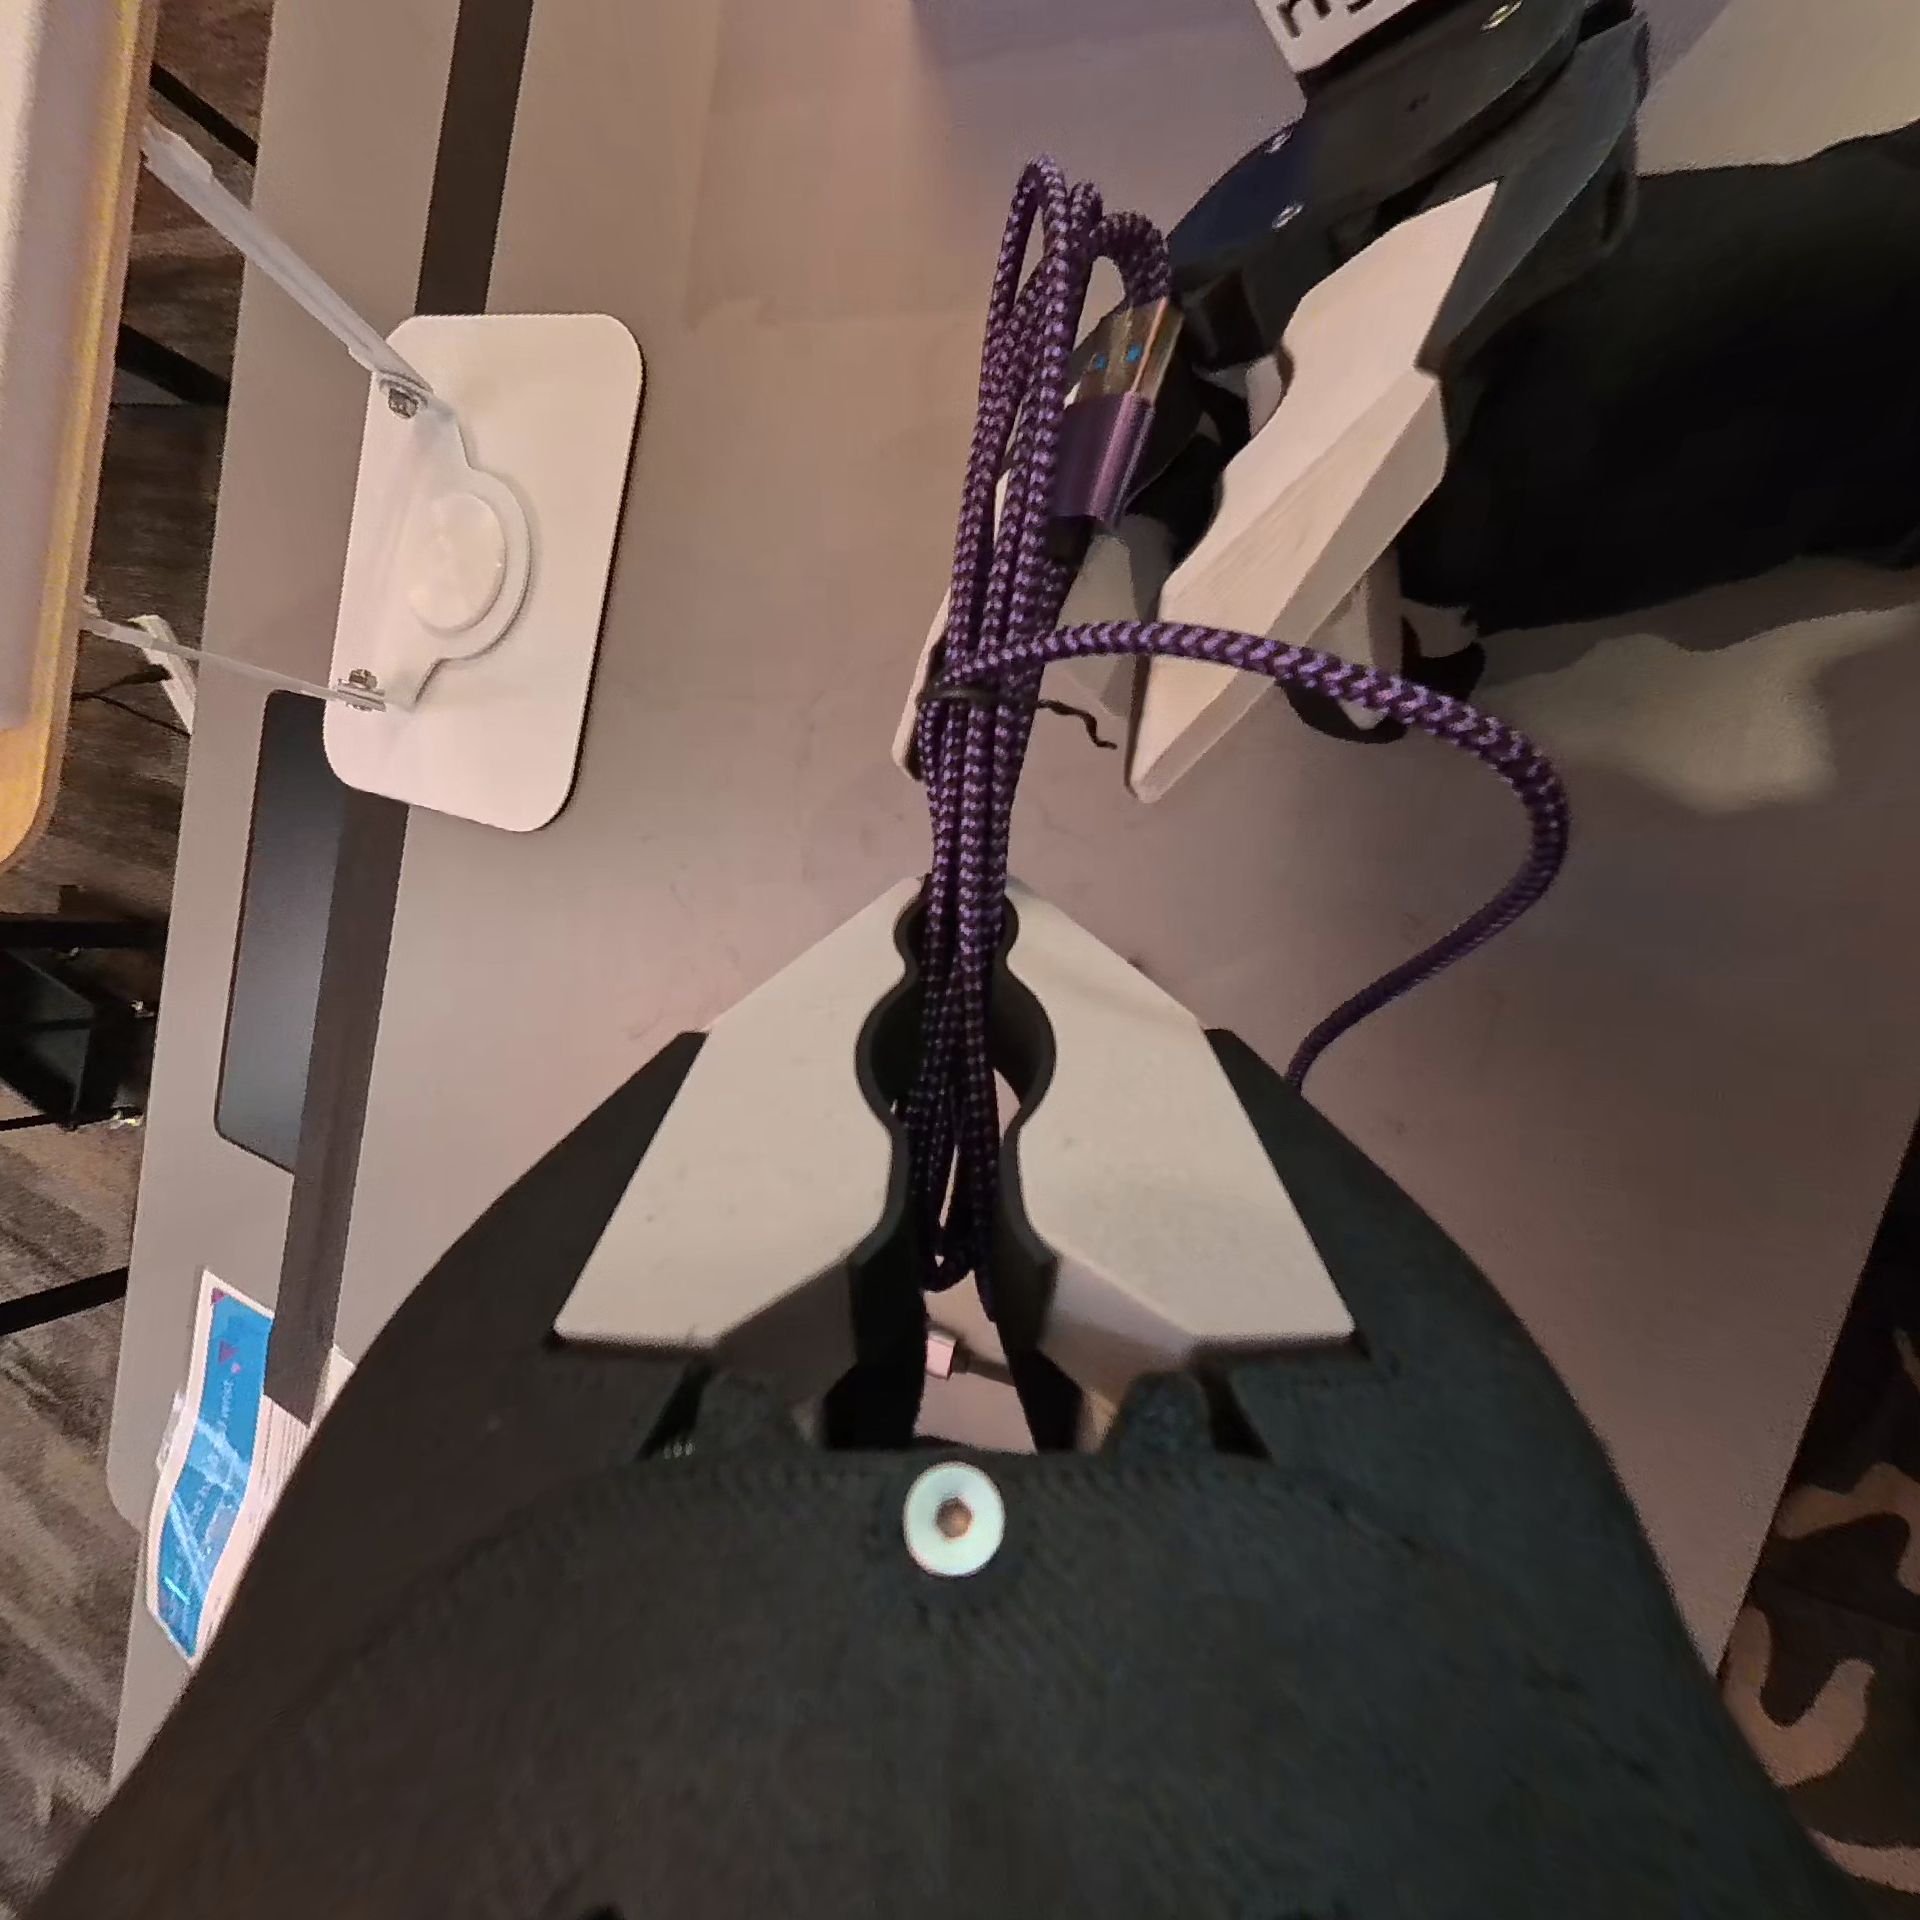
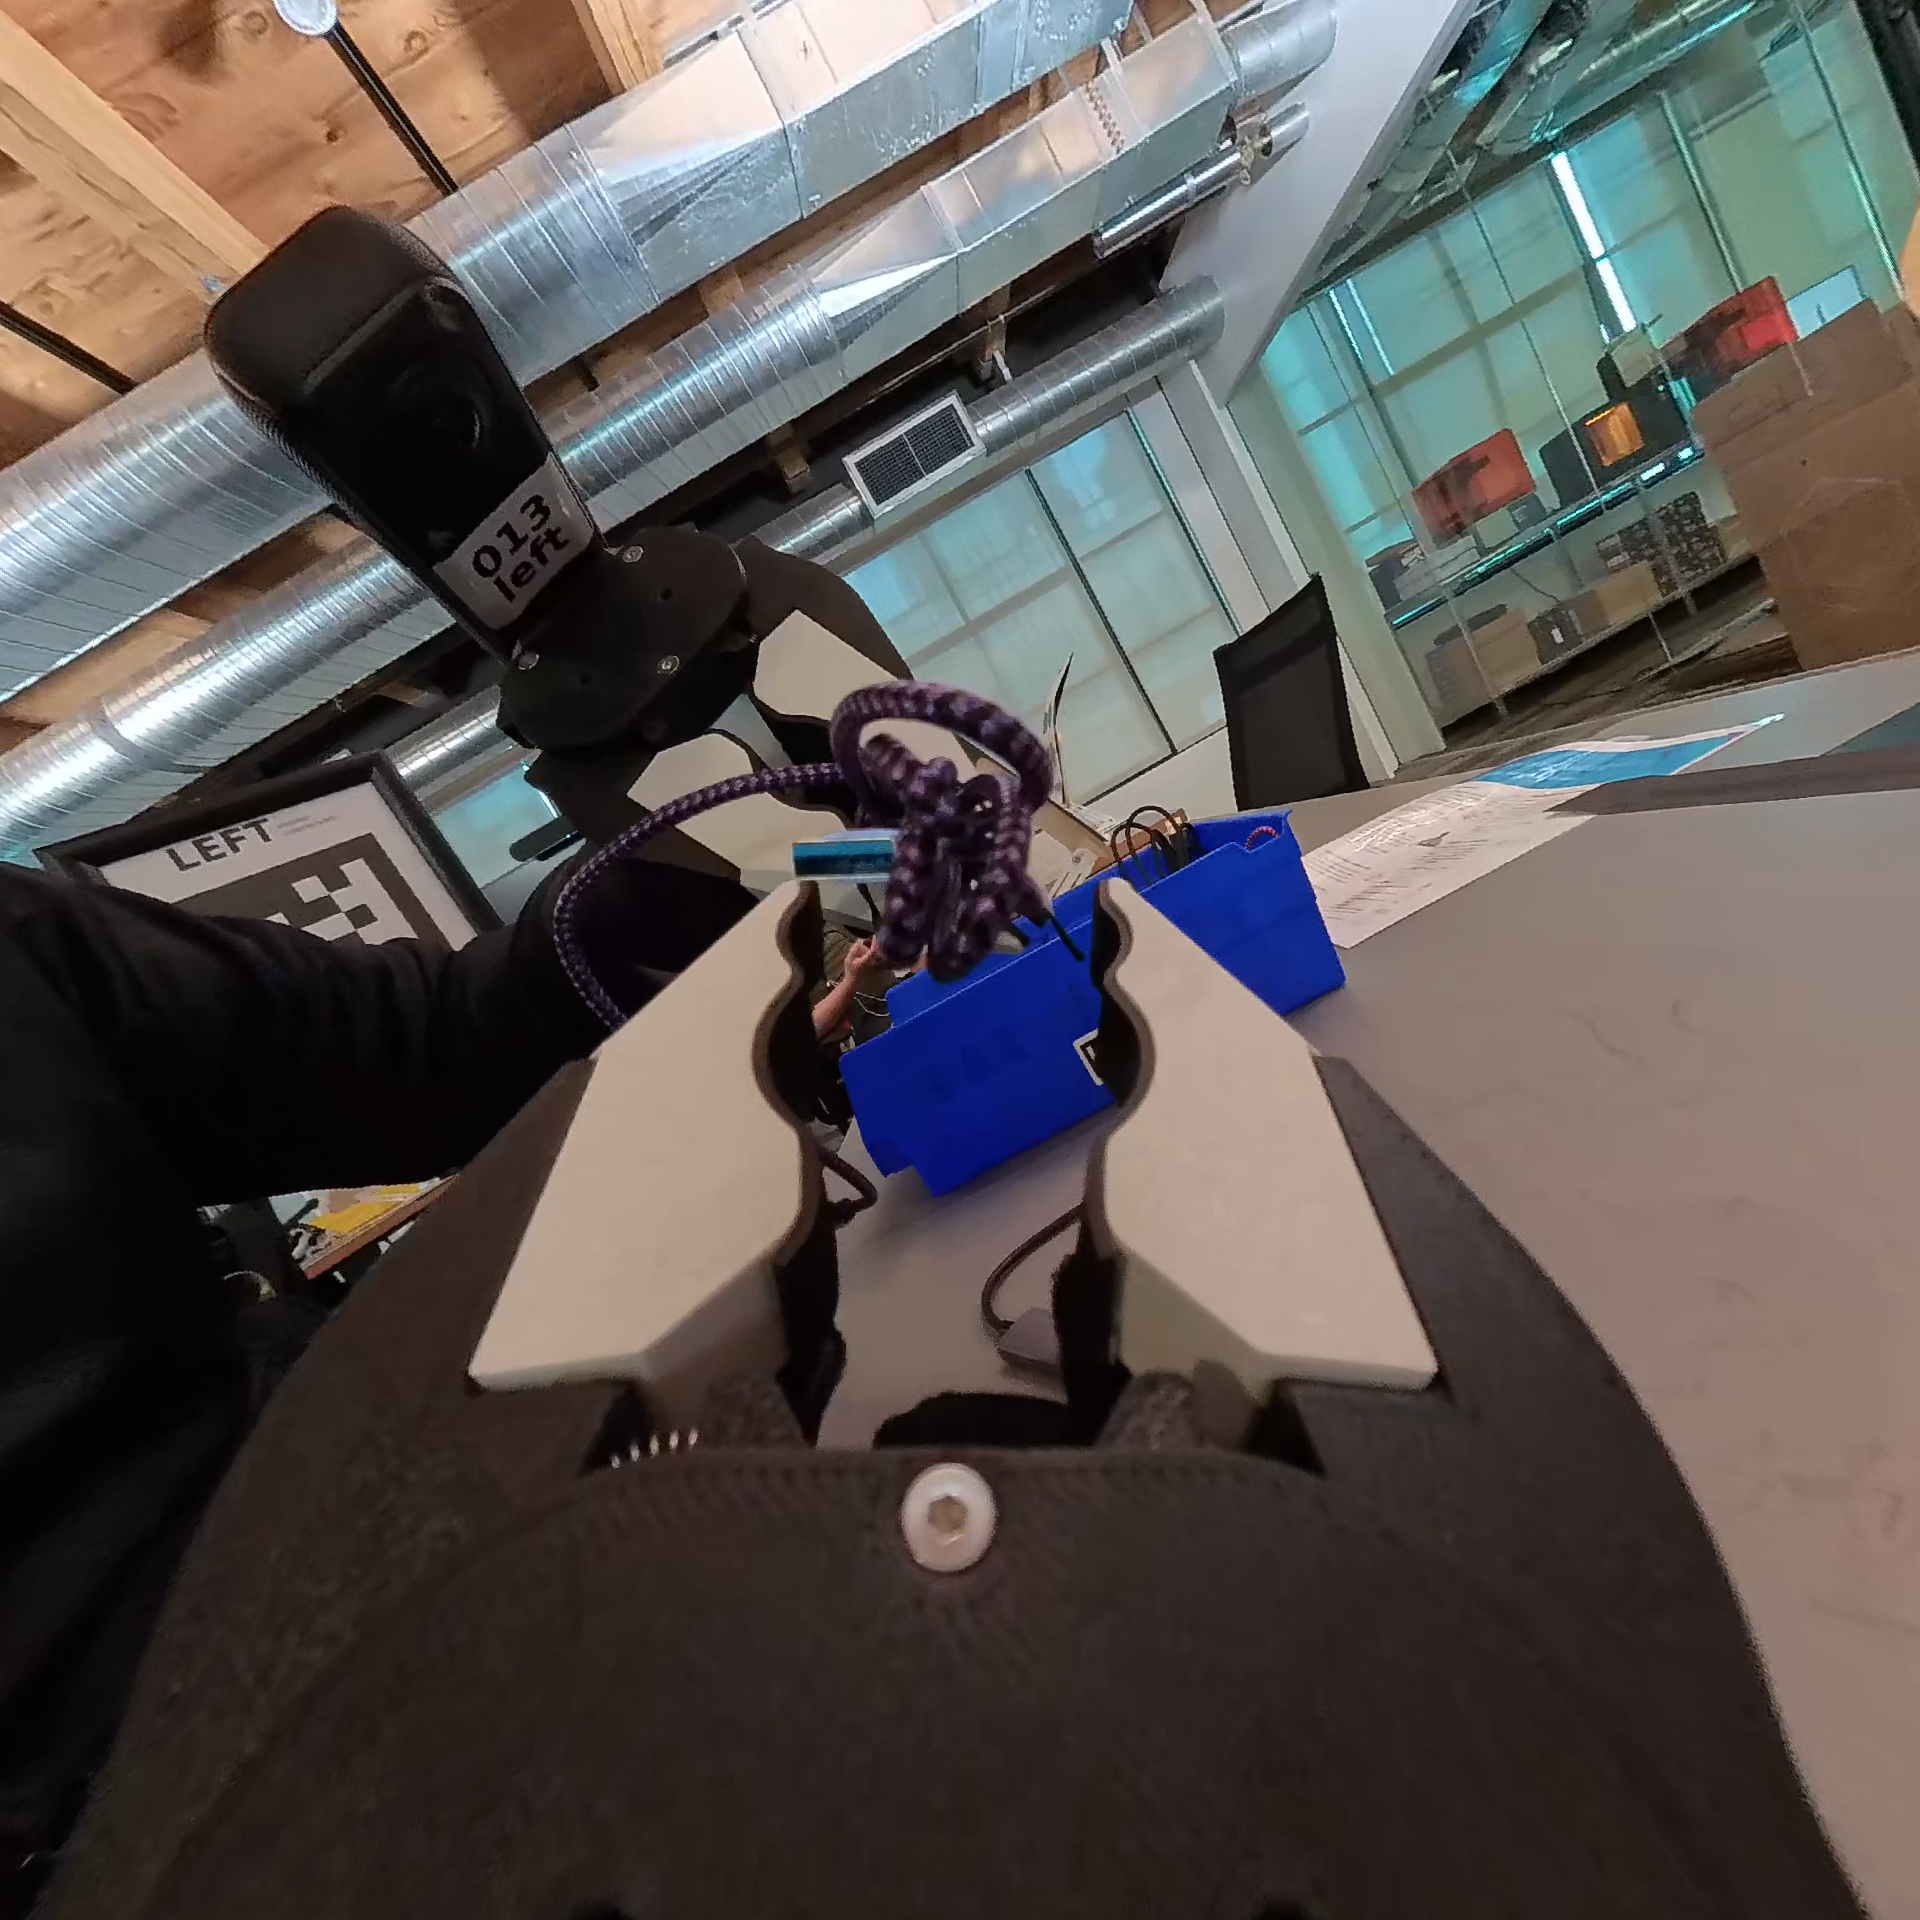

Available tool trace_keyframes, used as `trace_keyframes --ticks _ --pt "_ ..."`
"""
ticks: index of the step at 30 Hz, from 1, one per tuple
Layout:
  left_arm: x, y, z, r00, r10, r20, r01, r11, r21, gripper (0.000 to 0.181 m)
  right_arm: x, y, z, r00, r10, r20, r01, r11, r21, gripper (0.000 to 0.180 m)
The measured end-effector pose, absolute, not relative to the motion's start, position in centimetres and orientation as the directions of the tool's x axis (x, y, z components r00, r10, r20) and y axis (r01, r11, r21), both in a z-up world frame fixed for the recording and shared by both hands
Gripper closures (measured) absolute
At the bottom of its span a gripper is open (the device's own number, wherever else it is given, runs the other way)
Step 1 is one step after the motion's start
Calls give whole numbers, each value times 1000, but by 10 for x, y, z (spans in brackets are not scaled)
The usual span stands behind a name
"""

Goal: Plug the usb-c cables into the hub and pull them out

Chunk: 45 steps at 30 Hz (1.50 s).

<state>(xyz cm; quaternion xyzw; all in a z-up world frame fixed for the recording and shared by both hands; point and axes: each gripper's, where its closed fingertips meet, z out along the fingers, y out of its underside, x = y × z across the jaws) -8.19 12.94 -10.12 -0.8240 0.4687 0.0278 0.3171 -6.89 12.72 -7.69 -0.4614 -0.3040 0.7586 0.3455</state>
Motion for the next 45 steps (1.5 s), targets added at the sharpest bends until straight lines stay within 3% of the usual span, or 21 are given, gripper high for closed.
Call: trace_keyframes --ticks 12,45 --pt "-79 135 -104 548 -730 -409 -809 -340 -479 178 -66 131 -76 -369 767 -526 -251 -627 -738 136" --pt "-72 137 -108 567 -715 -409 -791 -336 -511 178 -62 134 -80 -349 778 -522 -248 -614 -749 161"
